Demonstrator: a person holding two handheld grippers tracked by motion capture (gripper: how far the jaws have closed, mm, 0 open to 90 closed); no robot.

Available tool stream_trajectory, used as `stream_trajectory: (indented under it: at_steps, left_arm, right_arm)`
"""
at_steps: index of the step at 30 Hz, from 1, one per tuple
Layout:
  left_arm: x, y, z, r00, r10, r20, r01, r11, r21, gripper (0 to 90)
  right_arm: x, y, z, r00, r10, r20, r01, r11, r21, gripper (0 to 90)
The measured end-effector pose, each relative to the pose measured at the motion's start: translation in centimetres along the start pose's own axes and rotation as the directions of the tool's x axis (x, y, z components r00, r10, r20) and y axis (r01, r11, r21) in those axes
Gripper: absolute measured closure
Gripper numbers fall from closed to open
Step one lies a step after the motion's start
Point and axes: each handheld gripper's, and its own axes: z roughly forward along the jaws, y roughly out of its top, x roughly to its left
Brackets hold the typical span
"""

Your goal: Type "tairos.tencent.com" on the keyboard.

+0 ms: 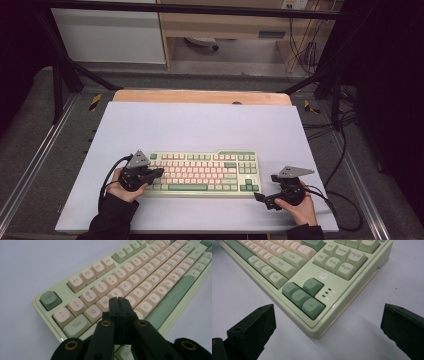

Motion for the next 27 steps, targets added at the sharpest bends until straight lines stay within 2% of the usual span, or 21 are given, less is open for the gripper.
stream_trajectory:
  at_steps: [9,27]
  left_arm:
    - [0.3,-0.44,0.64,1.0,-0.002,-0.009,0.002,0.9998,0.022,89.7]
    - [0.34,-0.74,1.07,0.9999,0.005,-0.012,-0.005,0.9997,0.026,89.8]
  right_arm:
    - [-0.02,0.01,-0.08,1.0,-0.004,0.001,0.004,1.0,-0.002,0.4]
    - [0.0,0.0,-0.08,1.0,-0.005,0.001,0.005,1.0,-0.004,0.4]
